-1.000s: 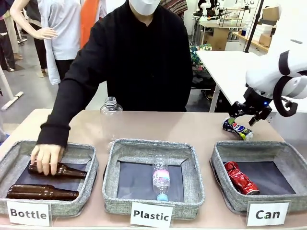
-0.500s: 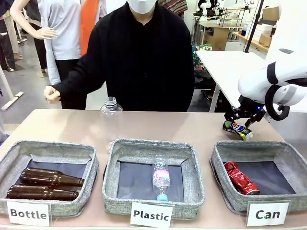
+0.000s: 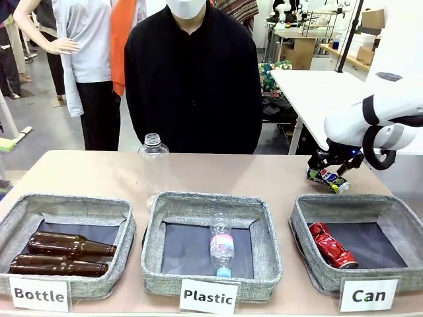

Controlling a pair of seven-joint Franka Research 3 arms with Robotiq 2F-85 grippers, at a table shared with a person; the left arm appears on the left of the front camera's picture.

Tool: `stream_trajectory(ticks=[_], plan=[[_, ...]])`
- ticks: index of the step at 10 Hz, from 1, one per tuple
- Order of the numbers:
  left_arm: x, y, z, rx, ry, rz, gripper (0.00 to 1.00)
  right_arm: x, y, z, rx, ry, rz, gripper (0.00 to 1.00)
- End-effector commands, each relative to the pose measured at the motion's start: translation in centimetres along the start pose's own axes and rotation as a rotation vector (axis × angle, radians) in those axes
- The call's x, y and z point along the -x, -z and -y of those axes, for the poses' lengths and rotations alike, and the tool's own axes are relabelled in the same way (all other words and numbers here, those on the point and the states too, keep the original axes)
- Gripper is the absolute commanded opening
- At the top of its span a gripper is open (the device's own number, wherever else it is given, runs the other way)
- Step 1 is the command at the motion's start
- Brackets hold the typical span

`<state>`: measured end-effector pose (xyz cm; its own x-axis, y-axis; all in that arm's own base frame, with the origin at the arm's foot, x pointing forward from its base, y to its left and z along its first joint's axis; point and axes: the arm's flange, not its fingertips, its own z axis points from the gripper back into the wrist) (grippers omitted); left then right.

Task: Sort the can waste into the basket.
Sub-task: Pick up the can waste from the table and place it in the right Fabric basket.

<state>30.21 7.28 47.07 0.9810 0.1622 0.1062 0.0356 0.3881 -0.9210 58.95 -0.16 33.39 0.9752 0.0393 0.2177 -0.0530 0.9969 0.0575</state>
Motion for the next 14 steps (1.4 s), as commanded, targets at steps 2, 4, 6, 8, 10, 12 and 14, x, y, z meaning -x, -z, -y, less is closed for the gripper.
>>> stream_trajectory(ticks=[2,4,6,8,10,12,14], plan=[[1.3,-1.1,0.6,0.069,0.027,-0.04,1.0,-0.3,0.9,-0.9,-0.043,0.001,-0.04,1.0],[1.3,-1.1,0.6,0.069,0.027,-0.04,1.0,-0.5,1.4,-1.3,-0.091,-0.008,-0.089,1.0],[1.3,-1.1,0.6,0.069,0.027,-0.04,1.0,-0.3,1.9,-1.5,-0.083,-0.008,-0.097,1.0],[1.3,-1.1,0.6,0.069,0.027,-0.04,1.0,-0.4,1.9,-1.5,-0.085,-0.007,-0.094,1.0],[1.3,-1.1,0.6,0.069,0.027,-0.04,1.0,-0.2,1.7,-1.9,-0.132,-0.03,-0.106,1.0],[1.3,-1.1,0.6,0.069,0.027,-0.04,1.0,-0.3,1.4,-1.9,-0.073,-0.001,-0.068,1.0],[1.3,-1.1,0.6,0.069,0.027,-0.04,1.0,-0.3,0.6,-1.9,-0.045,-0.004,-0.037,1.0]])
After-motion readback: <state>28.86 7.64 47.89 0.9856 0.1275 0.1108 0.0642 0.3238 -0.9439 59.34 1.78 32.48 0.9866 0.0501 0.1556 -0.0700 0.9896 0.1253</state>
